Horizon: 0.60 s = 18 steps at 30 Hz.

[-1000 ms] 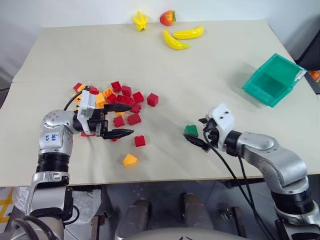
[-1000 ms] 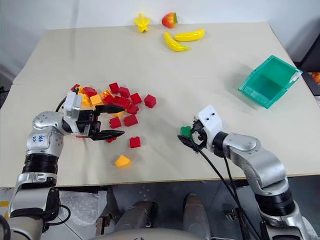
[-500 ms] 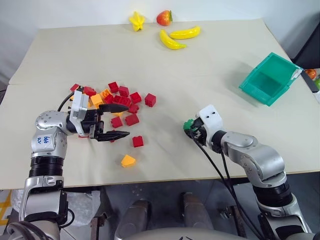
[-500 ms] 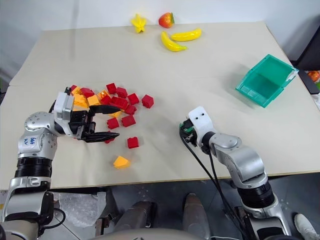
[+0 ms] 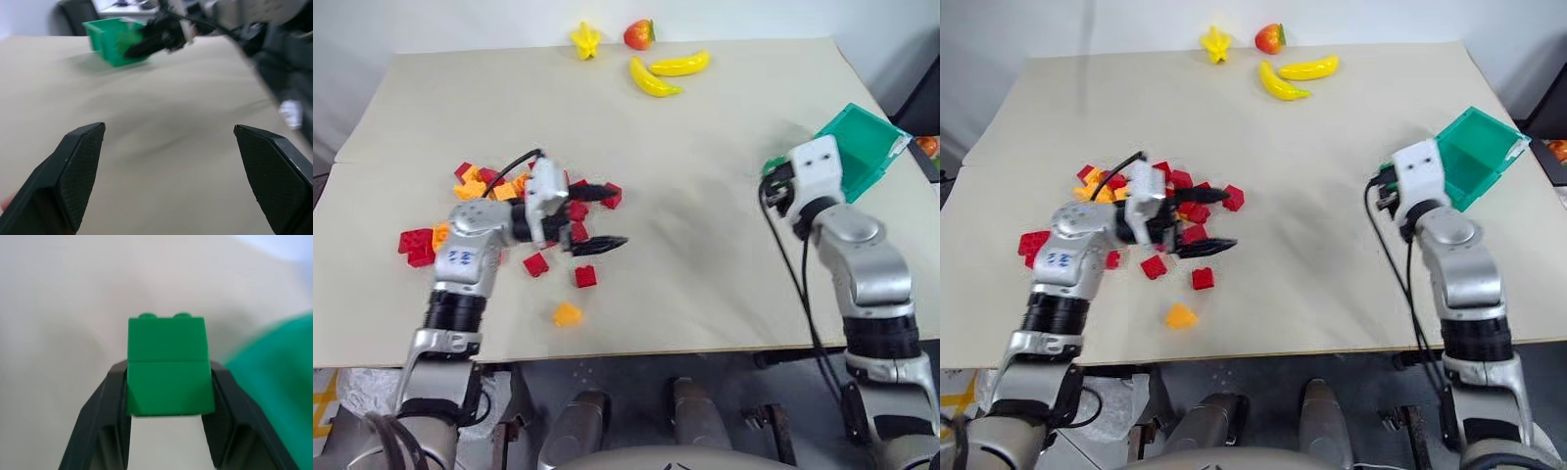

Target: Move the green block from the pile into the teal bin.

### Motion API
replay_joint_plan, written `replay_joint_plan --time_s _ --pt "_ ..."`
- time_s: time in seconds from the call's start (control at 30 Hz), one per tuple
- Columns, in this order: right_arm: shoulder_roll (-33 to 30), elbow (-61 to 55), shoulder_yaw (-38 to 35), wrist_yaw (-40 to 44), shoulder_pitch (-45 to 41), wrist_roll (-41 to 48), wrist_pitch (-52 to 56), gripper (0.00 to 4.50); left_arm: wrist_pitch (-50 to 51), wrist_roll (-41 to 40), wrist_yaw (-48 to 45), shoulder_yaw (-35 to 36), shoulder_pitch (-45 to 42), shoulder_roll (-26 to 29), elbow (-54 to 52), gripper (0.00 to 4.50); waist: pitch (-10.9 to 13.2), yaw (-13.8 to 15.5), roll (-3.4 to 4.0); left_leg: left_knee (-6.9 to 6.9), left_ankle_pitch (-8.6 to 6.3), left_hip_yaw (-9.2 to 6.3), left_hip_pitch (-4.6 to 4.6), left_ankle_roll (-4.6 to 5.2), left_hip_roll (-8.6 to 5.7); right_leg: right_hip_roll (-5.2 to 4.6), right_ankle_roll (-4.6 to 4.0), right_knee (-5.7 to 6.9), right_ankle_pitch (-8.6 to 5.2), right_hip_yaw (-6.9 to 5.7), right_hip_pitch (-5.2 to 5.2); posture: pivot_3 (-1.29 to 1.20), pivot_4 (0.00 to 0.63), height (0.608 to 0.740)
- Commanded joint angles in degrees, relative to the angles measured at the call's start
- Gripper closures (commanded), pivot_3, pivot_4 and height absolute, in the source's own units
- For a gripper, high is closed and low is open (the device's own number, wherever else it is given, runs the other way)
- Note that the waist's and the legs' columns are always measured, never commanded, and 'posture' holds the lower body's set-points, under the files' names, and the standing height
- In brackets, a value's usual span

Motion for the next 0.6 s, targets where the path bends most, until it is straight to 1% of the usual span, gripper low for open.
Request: replay_joint_plan --time_s 0.03,0.13,0.2,0.23,0.3,0.4,0.47,0.53,0.6 --pt "-1.5 9.5 -1.6 -4.0 -5.0 -4.5 -6.9 3.01 -2.1 2.8 5.1 -0.9 -2.8 -2.2 1.6 0.00 0.0 -0.5 0.00 -0.11 0.00 0.13 0.06 0.00 0.04 0.03 0.00 -0.01 0.00 0.08 -0.02 0.00 0.150 0.740" --pt "-1.9 23.1 -1.2 -7.1 -12.0 -7.5 -13.8 3.01 -3.5 3.5 7.2 -1.6 -4.3 -5.1 3.5 0.00 0.0 -1.3 0.00 -0.31 0.01 0.27 0.12 0.01 0.06 0.03 0.00 -0.08 0.00 0.18 -0.05 0.00 0.150 0.740" --pt "-1.4 29.3 -1.8 -5.1 -15.0 -6.5 -17.6 2.27 -4.4 3.7 7.4 -1.8 -4.5 -5.8 4.2 0.00 0.0 -1.6 0.00 -0.40 0.02 0.37 0.12 0.04 0.05 0.03 0.05 -0.18 0.03 0.28 -0.07 0.00 0.150 0.740" --pt "-0.9 31.9 -2.6 -3.0 -16.3 -5.0 -19.5 1.99 -4.7 3.8 7.6 -1.9 -4.6 -6.0 4.5 0.00 0.0 -1.7 0.00 -0.51 0.03 0.41 0.13 0.05 0.08 0.04 0.07 -0.20 0.04 0.31 -0.09 0.00 0.150 0.740" --pt "-1.1 36.3 -2.1 -3.2 -18.3 -6.1 -22.7 1.30 -4.9 3.7 7.8 -2.0 -4.8 -6.1 4.7 0.00 0.0 -1.8 0.01 -0.61 0.03 0.43 0.14 0.05 0.11 0.07 0.07 -0.20 0.04 0.32 -0.11 0.00 0.150 0.740" --pt "-1.2 41.6 -2.3 -4.7 -21.4 -6.8 -26.8 0.49 -4.0 1.8 7.9 -0.5 -4.4 -5.8 3.8 0.00 0.0 -1.7 0.00 -0.68 0.03 0.44 0.11 0.06 0.11 0.06 0.09 -0.25 0.05 0.32 -0.13 0.00 0.150 0.740" --pt "-0.9 41.5 -2.3 -3.3 -21.8 -6.2 -27.8 0.05 -2.8 0.5 7.3 0.6 -3.6 -4.8 2.3 0.00 0.0 -1.7 0.00 -0.68 0.03 0.44 0.09 0.07 0.10 0.05 0.10 -0.27 0.06 0.33 -0.14 0.00 0.150 0.740" --pt "-0.7 40.4 -2.3 -1.5 -21.2 -5.5 -27.9 0.05 -0.7 -1.0 6.9 1.8 -2.8 -3.5 0.6 0.00 0.0 -1.8 0.01 -0.68 0.03 0.44 0.09 0.07 0.12 0.07 0.10 -0.27 0.06 0.33 -0.15 0.00 0.150 0.740" --pt "-0.3 36.4 -2.1 4.0 -19.1 -3.3 -27.3 0.05 2.2 -3.6 6.3 3.9 -2.2 -1.8 -1.2 0.00 0.0 -1.8 0.01 -0.68 0.03 0.43 0.09 0.07 0.12 0.08 0.11 -0.26 0.06 0.33 -0.15 0.00 0.150 0.740"
